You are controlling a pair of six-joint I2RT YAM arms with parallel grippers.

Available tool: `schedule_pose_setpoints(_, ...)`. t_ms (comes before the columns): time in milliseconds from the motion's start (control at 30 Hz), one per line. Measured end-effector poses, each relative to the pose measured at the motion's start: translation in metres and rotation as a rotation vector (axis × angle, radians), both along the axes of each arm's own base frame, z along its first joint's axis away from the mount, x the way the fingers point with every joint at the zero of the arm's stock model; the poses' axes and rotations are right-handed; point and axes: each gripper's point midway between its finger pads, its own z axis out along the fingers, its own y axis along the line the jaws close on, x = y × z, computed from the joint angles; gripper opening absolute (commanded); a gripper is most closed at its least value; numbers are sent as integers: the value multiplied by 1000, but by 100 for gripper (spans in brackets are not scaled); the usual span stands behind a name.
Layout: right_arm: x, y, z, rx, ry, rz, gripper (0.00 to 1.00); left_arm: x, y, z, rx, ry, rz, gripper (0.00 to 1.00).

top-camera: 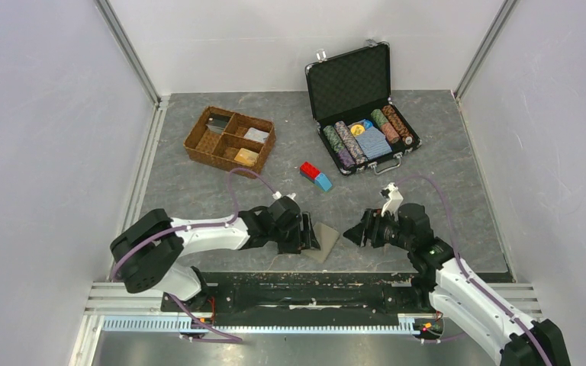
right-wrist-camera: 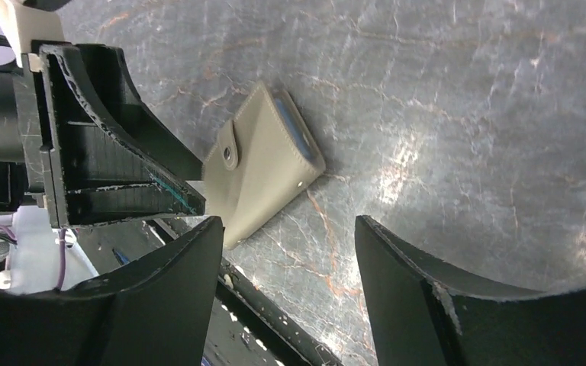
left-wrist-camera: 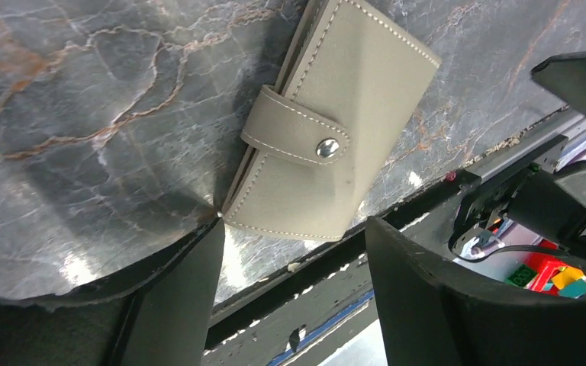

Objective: Take the credit cards out of the card holder
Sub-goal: Move the card holder to the center of the board, then open the card holder at the center of the board.

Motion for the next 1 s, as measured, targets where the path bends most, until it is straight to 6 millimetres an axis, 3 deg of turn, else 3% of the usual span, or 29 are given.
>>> schedule_pose_setpoints(133,-7,-2,-14,20,49,-27,57,1,-10,0,-6,25,16,76)
schedule_pose_setpoints(367,-22,-3,-42,99,152,-82,43,12,-11,5,35,-4,42,75)
schedule_pose_setpoints(667,-19,3,-45,159,216,-128,43,33,-4,20,110,-117,47,62)
schedule_pose_setpoints(833,-23,5,-54,137,256,-140,43,32,-6,13,111,-112,29,52)
schedule_pose_setpoints(1000,-24,12,-56,112,258,-136,45,19,-7,-8,110,-66,-8,47)
